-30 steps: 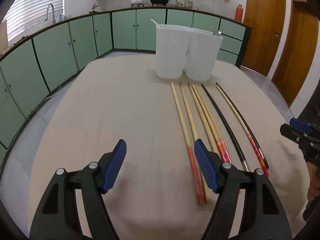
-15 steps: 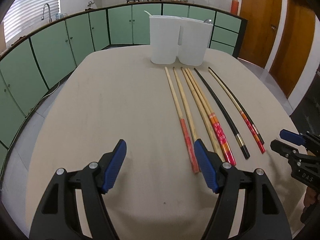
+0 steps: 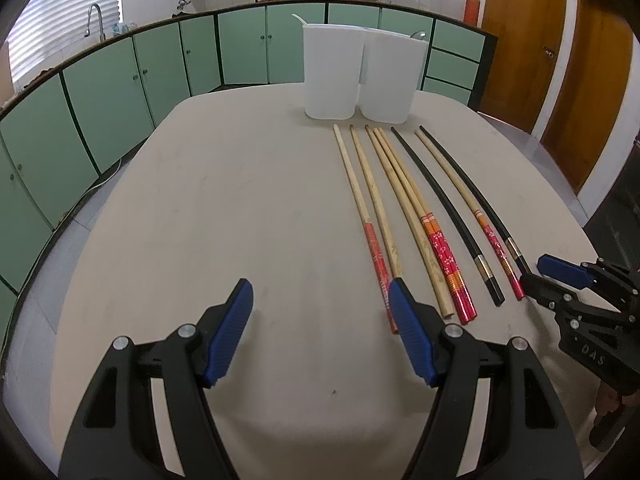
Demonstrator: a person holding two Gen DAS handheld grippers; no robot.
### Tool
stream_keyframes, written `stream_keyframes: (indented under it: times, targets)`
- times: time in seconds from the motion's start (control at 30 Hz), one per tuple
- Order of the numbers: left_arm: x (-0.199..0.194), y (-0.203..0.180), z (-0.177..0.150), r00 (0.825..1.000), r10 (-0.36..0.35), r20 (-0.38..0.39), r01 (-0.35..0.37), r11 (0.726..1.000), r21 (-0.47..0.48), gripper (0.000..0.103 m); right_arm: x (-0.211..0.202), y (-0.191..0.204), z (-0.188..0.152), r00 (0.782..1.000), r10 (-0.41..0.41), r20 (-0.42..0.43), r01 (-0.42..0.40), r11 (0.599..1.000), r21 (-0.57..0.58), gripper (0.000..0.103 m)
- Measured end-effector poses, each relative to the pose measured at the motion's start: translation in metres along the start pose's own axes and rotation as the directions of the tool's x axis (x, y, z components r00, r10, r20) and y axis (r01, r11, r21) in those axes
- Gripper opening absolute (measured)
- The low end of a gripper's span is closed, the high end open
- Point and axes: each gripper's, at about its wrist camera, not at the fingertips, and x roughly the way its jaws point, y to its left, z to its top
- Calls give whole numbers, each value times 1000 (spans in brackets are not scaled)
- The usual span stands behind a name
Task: Organize utensils
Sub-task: 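Move both open tools back over the row of chopsticks, then grasp a red-tipped wooden chopstick with the left tool while the right tool grasps a black chopstick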
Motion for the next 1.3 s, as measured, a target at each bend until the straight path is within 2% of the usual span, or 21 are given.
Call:
stream_keyframes:
  times: [0.23, 0.37, 0.83, 1.03, 1.13, 1.17, 1.3]
  targets:
    - [-1, -8, -5, 1000, -19, -10, 19, 1000, 17, 67, 1, -4, 0, 1000, -15, 6, 15, 1000, 14, 16]
    - [3, -12, -8, 999, -17, -29, 18, 1000, 23, 62, 2, -7, 2, 1000, -7, 4, 7, 1000, 29, 15]
    - [10, -16, -10, 999, -11, -42, 12, 1000, 25, 58, 2, -9, 1, 1000, 7, 5, -8, 998, 57, 15]
    - [9, -18, -8, 999, -31, -42, 31, 999, 15, 39, 3, -8, 1, 1000, 11, 16, -12, 997, 71, 15]
    - [9, -20, -7, 998, -45, -38, 45, 999, 11, 18, 4, -9, 2, 1000, 12, 20, -14, 997, 79, 13]
    - [9, -20, -6, 997, -60, -40, 60, 998, 8, 6, 5, -9, 2, 1000, 13, 22, -15, 997, 79, 10]
    - [10, -23, -6, 997, -70, -40, 71, 997, 11, 6, 4, -8, 3, 1000, 16, 21, -18, 996, 85, 7]
